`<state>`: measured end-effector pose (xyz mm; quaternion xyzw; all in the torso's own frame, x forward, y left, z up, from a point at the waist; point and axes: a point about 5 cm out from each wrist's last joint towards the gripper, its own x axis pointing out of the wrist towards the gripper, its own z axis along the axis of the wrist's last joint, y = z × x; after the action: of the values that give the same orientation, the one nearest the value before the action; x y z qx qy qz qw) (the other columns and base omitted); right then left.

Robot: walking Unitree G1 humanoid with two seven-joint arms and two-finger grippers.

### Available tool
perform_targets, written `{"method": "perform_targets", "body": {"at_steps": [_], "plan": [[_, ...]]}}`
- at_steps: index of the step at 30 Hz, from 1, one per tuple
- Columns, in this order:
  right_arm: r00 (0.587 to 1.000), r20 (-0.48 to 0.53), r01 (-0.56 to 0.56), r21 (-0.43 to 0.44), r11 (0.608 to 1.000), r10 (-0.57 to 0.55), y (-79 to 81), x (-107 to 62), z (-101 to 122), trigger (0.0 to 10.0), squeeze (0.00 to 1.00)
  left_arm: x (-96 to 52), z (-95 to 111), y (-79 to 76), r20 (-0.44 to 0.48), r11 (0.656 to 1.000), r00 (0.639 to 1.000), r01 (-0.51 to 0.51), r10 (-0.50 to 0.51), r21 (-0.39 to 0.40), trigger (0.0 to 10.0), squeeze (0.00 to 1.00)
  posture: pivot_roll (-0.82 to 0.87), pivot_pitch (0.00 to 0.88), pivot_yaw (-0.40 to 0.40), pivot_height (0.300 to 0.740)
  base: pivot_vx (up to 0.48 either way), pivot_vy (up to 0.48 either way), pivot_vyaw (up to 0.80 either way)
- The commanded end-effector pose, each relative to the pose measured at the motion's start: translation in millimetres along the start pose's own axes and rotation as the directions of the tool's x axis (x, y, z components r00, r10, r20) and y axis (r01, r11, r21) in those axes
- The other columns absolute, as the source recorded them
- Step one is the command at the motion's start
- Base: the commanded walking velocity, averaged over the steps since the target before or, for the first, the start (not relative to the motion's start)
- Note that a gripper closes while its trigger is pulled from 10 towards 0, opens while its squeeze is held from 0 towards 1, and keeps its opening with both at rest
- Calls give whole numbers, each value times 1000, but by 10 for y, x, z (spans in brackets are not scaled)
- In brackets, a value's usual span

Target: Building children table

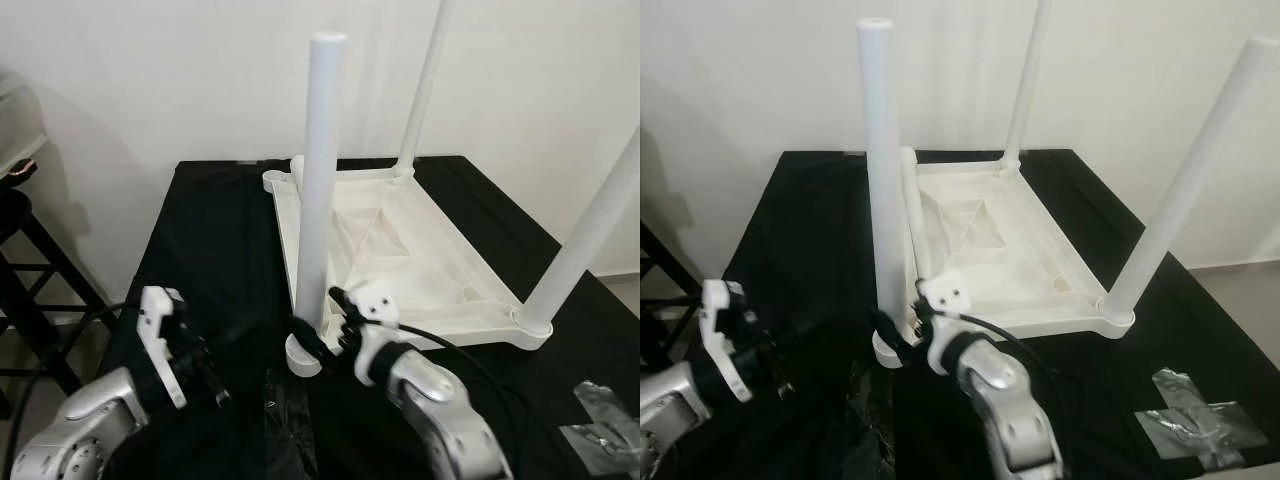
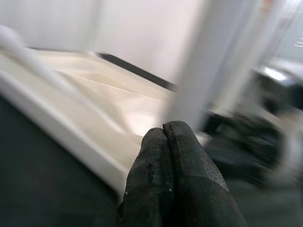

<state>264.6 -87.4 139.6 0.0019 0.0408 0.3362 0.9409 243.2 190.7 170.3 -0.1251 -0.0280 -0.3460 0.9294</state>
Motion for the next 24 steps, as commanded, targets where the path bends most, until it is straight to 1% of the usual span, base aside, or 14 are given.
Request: {"method": "perform_targets", "body": {"at_steps": [1, 2, 3, 5, 6, 7, 8, 9, 10, 11, 14, 19, 21, 24], "plan": [[999, 46, -19, 1, 1000, 19, -7, -116, 40, 10000, 1000, -43, 53, 93, 34, 987, 988, -151, 150, 51, 10000, 0, 42, 0, -33, 740, 0, 0, 0], [999, 46, -19, 1, 1000, 19, -7, -116, 40, 10000, 1000, -43, 53, 93, 34, 987, 988, -151, 150, 51, 10000, 0, 42, 0, -33, 740, 0, 0, 0], [998, 55, -29, 12, 999, 29, -14, -197, 34, 10000, 1000, -82, 75, 160, 55, 963, 964, -263, 261, 50, 10000, 0, 39, 0, -27, 740, 0, 0, 0], [997, 62, -36, 14, 999, 35, -18, -260, 36, 10000, 1000, -118, 73, 209, 68, 938, 936, -346, 345, 10, 10000, 0, 36, 0, -26, 740, 0, 0, 0], [998, 64, -27, 23, 999, 25, -46, -334, 23, 10000, 639, -156, 43, 220, 62, 912, 910, -411, 411, -8, 10000, 0, 32, 0, -24, 740, 0, 0, 0], [998, 64, -27, 23, 999, 25, -46, -334, 23, 10000, 639, -156, 43, 220, 62, 912, 910, -411, 411, -8, 10000, 0, 32, 0, -24, 740, 0, 0, 0], [998, 64, -10, 31, 999, 8, -78, -385, 9, 10000, 239, -187, 3, 218, 49, 886, 885, -463, 463, -5, 10000, 0, 30, 0, -25, 740, 0, 0, 0], [998, 64, -10, 31, 999, 8, -78, -385, 9, 10000, 239, -187, 3, 218, 49, 886, 885, -463, 463, -5, 10000, 0, 30, 0, -25, 740, 0, 0, 0], [998, 67, 1, 46, 999, -4, -106, -421, -7, 10000, 0, -209, -20, 194, 70, 850, 849, -526, 524, 29, 10000, 0, 27, 0, -24, 740, 0, 0, 0], [998, 69, 4, 68, 998, -8, -122, -429, -22, 10000, 0, -240, -90, 178, 30, 794, 801, -598, 598, 107, 10000, 0, 27, 0, -24, 740, 0, 0, 0], [998, 65, -14, 90, 996, 8, -136, -409, -50, 10000, 0, -220, -200, 130, -37, 788, 788, -610, 614, 83, 10000, 0, 24, 0, -30, 740, 0, 0, 0], [997, 68, -43, 94, 995, 37, -139, -404, -48, 10000, 0, -197, -189, 113, -26, 784, 784, -617, 620, 73, 10000, 0, 23, 0, -30, 740, 0, 0, 0], [997, 69, -50, 99, 994, 43, -143, -411, -44, 10000, 0, -184, -213, 43, -28, 816, 817, -572, 575, 85, 10000, 0, 24, 0, -34, 740, 0, 0, 0], [996, 71, -53, 103, 993, 46, -148, -419, -33, 10000, 0, -171, -223, -21, -13, 821, 823, -566, 568, 80, 10000, 0, 15, 0, -36, 740, 0, 0, 0]]}}
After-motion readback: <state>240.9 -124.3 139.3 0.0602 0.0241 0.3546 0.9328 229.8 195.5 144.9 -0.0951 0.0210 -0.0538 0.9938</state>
